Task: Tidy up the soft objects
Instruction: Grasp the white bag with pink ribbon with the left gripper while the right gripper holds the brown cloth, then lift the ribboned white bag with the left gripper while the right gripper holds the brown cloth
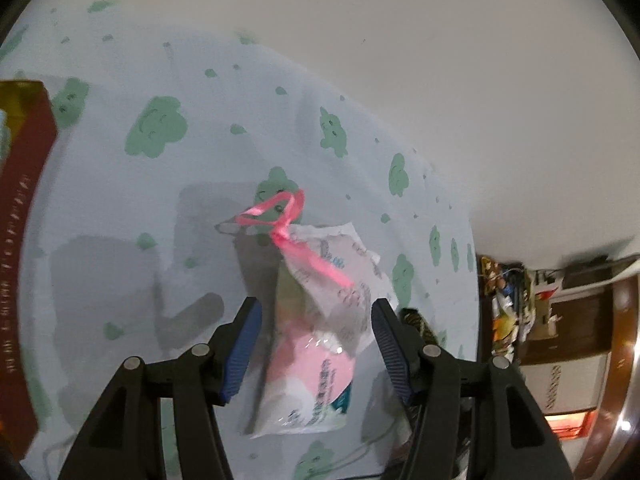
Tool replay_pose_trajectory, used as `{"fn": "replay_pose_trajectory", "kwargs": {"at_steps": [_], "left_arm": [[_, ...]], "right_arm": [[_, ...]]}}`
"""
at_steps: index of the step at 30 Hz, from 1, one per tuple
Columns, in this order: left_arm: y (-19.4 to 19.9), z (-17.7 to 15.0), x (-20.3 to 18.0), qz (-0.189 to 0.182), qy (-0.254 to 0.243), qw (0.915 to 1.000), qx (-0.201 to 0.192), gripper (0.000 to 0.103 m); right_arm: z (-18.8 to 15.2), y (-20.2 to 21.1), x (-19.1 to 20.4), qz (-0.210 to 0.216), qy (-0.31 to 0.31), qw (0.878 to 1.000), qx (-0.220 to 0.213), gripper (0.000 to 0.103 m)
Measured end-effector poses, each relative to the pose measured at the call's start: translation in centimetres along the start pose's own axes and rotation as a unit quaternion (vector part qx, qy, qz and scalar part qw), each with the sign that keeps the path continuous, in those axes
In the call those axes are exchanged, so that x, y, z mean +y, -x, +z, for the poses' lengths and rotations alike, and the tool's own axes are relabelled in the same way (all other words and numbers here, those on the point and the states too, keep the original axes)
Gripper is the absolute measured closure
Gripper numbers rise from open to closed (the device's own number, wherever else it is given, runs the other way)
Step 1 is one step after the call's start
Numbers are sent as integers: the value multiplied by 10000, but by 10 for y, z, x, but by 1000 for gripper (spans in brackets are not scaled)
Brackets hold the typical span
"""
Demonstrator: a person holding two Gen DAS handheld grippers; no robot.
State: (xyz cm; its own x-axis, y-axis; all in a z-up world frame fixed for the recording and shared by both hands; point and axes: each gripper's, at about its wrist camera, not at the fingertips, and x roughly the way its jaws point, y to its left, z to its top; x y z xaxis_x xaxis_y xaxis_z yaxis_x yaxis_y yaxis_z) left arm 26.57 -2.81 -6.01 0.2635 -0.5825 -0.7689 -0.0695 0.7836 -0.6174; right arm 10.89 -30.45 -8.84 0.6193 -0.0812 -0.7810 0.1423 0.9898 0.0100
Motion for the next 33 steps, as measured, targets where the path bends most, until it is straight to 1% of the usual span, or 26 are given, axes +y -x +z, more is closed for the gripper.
{"fn": "replay_pose_trajectory", "kwargs": {"at_steps": [2,5,13,16,17,18,19,20,21,22,23,26,30,33], "left_arm": [[-5,6,0,-70,104,9999,-40,45],[-12,14,-3,-72,197,9998,-69,42],[-33,20,-3,-131,501,9986,132,42],[-32,20,-5,-255,545,9982,26,43],[-33,21,-9,-235,492,9985,-4,44],[-33,22,-12,-213,423,9989,-34,47],[-33,23,-16,-240,302,9992,-56,66],[-35,23,-18,-248,246,9994,1,89],[-37,22,-19,-230,256,9994,64,95],[-39,21,-19,-216,274,9993,123,96],[-39,20,-20,-213,263,9994,98,98],[-35,16,-23,-131,134,9998,-33,100],[-24,13,-30,-211,25,9997,-80,101],[-9,10,-41,-140,-219,9995,-201,101]], "right_arm": [[0,-1,0,-2,7,10000,10,80],[0,-1,0,6,0,10000,20,80],[0,-1,-1,12,-7,10000,21,80],[0,-1,-1,17,-10,10000,23,80],[0,-1,-1,17,-11,10000,23,80],[0,-1,-1,15,-8,10000,24,80],[0,-1,-1,14,-7,10000,24,80],[0,-1,-1,18,-11,10000,24,80],[0,-1,-1,21,-13,10000,24,80],[0,-1,-1,26,-18,10000,24,80],[0,-1,-1,29,-22,10000,24,80],[0,-1,-2,55,-45,10000,25,80],[0,-1,-2,87,-73,9999,26,79],[0,-1,-2,87,-73,9999,27,79]]}}
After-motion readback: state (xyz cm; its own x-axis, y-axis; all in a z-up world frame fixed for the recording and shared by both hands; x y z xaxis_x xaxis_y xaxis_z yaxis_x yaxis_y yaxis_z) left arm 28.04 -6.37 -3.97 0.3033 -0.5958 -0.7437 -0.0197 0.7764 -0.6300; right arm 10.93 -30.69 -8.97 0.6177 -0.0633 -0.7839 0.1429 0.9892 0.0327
